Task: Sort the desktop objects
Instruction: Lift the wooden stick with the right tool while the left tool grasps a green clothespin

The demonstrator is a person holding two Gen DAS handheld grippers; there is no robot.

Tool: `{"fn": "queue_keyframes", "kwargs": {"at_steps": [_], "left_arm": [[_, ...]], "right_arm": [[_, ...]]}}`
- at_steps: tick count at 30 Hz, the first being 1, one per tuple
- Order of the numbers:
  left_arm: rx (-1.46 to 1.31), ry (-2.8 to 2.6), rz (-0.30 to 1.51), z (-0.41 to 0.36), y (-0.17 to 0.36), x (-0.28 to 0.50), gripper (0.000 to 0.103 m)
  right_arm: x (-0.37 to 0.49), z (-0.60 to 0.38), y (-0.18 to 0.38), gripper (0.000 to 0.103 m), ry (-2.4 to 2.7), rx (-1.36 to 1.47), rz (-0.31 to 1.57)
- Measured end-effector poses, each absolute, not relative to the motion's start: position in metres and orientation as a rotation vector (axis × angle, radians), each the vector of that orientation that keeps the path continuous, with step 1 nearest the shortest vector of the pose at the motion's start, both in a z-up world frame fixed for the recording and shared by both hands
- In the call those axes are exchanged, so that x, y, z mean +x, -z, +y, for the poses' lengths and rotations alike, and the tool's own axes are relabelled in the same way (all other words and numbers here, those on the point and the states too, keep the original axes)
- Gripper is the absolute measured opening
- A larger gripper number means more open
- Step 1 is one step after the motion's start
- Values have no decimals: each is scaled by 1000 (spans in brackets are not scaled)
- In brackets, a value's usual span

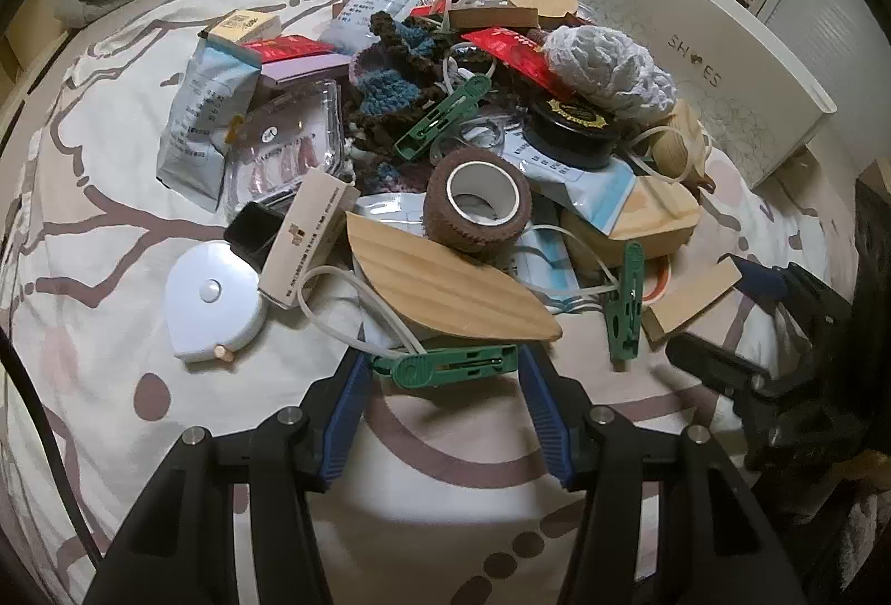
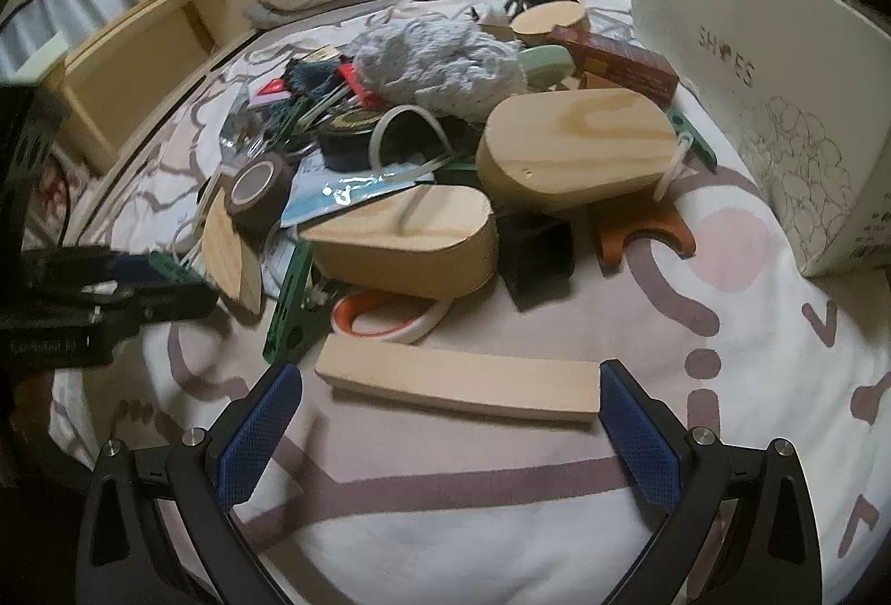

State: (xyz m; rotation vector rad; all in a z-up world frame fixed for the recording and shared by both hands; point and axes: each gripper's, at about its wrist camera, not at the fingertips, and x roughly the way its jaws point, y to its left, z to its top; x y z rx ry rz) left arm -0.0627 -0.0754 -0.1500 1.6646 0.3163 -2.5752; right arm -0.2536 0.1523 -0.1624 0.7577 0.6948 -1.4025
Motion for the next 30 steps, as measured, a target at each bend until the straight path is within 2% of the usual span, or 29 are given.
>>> {"fn": "queue_keyframes", "kwargs": {"at_steps": [17,30], "left_arm": [[1604,2553,391,-87,136,-54,55],[1572,2530,453,-94,130,-51,55]], "right_arm": [[-237,151,170,101,1464,643,811],[-239,155,168,100,1461,637,803]]}}
